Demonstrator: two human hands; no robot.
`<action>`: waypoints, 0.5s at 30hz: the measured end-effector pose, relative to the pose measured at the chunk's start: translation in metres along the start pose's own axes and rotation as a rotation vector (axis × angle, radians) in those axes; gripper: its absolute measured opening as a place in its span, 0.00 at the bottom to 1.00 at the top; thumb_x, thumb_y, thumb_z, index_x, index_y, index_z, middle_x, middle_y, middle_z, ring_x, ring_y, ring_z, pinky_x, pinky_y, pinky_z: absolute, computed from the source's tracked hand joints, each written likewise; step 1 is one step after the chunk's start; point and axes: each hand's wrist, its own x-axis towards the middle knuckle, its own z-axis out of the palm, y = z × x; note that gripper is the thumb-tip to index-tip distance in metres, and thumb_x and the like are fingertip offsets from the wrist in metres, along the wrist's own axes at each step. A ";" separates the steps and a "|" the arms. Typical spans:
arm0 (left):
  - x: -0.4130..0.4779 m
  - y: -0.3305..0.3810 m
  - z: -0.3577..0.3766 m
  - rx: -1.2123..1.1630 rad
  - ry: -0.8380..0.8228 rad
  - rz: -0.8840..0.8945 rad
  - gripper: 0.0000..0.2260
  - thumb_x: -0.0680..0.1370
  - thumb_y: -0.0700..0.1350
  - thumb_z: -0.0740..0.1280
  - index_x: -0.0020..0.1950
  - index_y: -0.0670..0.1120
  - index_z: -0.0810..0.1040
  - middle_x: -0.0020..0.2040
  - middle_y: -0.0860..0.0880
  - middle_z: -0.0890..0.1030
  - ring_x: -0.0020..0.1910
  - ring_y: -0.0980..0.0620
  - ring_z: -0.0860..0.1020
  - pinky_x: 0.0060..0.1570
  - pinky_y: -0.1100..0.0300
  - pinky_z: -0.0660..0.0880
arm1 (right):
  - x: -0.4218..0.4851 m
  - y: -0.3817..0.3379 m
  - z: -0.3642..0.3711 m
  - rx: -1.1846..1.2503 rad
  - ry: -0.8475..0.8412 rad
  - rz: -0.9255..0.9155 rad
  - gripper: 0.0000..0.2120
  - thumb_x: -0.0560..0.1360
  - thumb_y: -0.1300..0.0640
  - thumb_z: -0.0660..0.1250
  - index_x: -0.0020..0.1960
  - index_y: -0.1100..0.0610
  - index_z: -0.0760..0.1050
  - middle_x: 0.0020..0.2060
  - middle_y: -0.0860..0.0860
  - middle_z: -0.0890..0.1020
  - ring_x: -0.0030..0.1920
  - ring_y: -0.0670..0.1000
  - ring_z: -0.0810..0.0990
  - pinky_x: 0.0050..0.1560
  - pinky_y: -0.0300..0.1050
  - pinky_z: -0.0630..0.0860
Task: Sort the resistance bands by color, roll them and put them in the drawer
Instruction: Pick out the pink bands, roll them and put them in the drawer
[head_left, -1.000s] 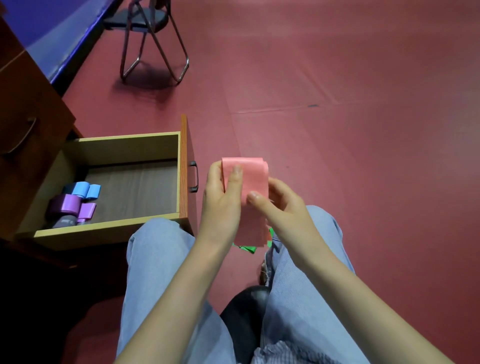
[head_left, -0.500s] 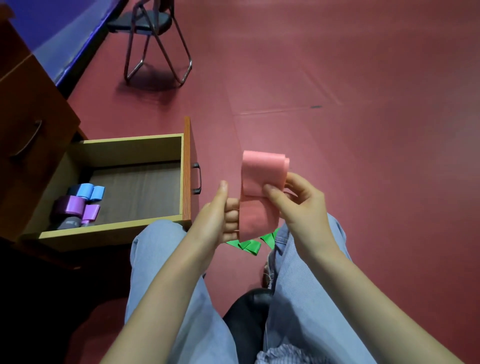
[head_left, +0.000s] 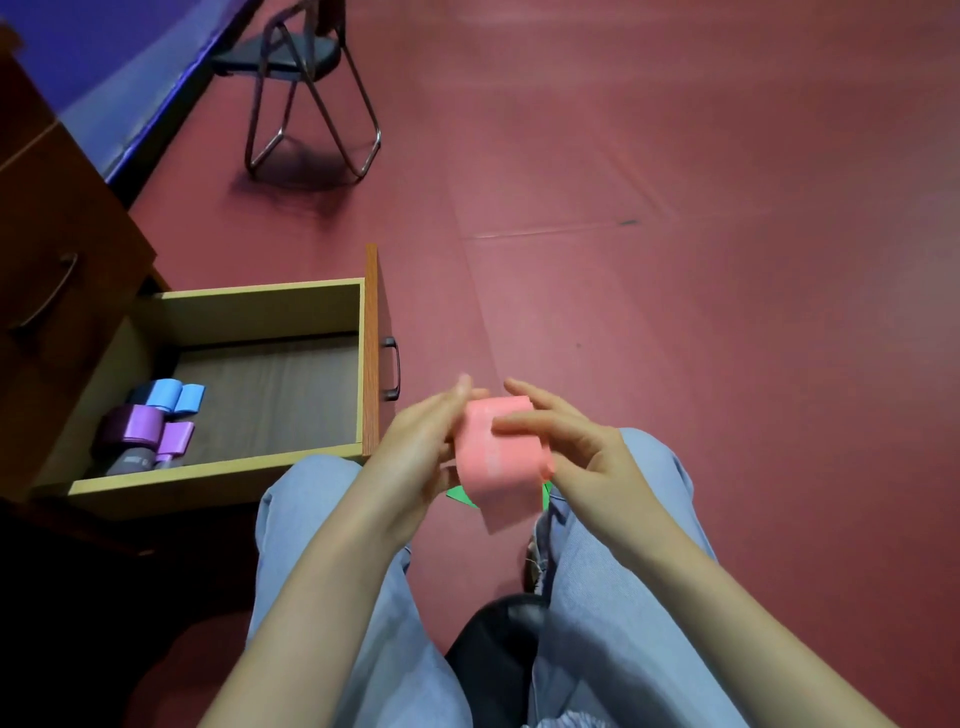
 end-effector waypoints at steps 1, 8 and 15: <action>0.000 -0.001 0.000 0.012 0.019 0.033 0.09 0.78 0.47 0.59 0.53 0.46 0.77 0.45 0.48 0.80 0.42 0.52 0.78 0.32 0.66 0.75 | 0.000 0.001 0.000 -0.005 -0.012 0.003 0.26 0.68 0.69 0.59 0.41 0.38 0.81 0.59 0.33 0.72 0.62 0.35 0.71 0.61 0.33 0.71; 0.000 0.000 -0.004 0.056 0.111 0.212 0.10 0.74 0.35 0.65 0.53 0.46 0.76 0.41 0.50 0.80 0.40 0.54 0.78 0.34 0.69 0.76 | -0.003 -0.001 0.007 0.191 0.050 0.021 0.27 0.64 0.69 0.56 0.50 0.40 0.77 0.59 0.38 0.74 0.59 0.34 0.73 0.56 0.30 0.73; 0.003 0.004 -0.006 0.105 0.178 0.372 0.12 0.72 0.34 0.67 0.47 0.51 0.76 0.40 0.50 0.80 0.34 0.62 0.77 0.37 0.70 0.75 | 0.009 0.008 0.010 0.232 -0.022 0.330 0.11 0.72 0.47 0.62 0.54 0.44 0.74 0.47 0.45 0.79 0.43 0.38 0.79 0.42 0.32 0.76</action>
